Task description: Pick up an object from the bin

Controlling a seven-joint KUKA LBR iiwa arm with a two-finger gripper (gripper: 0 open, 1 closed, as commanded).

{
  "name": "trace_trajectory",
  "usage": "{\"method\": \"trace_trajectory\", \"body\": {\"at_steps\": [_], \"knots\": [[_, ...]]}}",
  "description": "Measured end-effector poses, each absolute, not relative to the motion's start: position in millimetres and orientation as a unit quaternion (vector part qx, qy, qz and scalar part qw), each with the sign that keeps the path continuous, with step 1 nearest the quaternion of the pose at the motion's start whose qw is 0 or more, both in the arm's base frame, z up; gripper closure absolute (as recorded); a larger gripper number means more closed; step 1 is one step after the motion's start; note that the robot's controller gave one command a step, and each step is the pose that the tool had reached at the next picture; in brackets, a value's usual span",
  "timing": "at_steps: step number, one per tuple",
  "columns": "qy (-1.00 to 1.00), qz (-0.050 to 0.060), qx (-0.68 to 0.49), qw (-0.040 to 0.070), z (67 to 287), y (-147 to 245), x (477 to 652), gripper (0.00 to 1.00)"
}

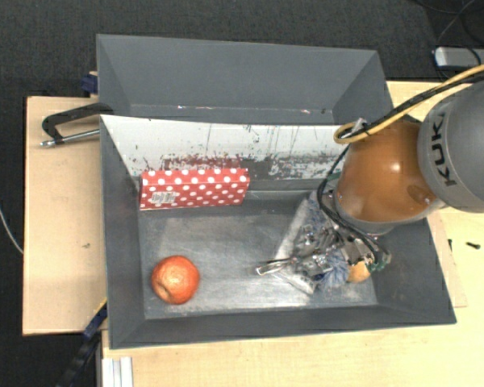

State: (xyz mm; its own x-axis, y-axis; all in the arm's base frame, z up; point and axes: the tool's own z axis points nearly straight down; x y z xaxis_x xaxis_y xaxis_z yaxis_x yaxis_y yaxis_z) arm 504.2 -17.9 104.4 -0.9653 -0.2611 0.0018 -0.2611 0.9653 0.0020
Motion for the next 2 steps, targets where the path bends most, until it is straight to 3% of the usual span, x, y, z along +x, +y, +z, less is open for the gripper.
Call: {"method": "trace_trajectory", "body": {"at_steps": [2], "knots": [[-0.991,0.0,0.132,-0.001,146,-18,505.1,1.0]]}}
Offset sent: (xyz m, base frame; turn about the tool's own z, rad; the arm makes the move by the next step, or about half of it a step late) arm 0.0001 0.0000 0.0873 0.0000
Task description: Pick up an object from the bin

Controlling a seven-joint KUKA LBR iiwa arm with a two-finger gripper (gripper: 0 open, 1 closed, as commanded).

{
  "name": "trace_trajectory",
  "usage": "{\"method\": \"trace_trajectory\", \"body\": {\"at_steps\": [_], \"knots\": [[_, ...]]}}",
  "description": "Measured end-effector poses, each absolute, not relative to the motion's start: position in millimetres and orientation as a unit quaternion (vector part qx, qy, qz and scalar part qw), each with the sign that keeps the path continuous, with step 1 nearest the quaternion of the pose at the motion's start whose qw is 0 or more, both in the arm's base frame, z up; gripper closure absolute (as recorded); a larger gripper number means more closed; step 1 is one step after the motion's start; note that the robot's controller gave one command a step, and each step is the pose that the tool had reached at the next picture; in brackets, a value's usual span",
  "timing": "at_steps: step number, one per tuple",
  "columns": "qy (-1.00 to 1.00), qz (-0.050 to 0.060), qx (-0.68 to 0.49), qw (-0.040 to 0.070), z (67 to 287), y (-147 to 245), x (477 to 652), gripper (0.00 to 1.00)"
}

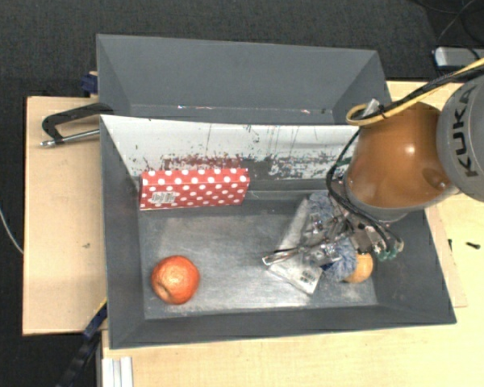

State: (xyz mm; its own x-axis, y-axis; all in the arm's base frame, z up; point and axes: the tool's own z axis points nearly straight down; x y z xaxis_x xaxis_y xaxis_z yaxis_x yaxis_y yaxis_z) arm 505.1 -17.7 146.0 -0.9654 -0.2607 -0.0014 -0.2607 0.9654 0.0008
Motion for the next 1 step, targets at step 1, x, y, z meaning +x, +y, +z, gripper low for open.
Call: {"method": "trace_trajectory", "body": {"at_steps": [1], "knots": [[0.991,0.0,-0.132,0.001,165.5,-17.6,505.3,1.0]]}}
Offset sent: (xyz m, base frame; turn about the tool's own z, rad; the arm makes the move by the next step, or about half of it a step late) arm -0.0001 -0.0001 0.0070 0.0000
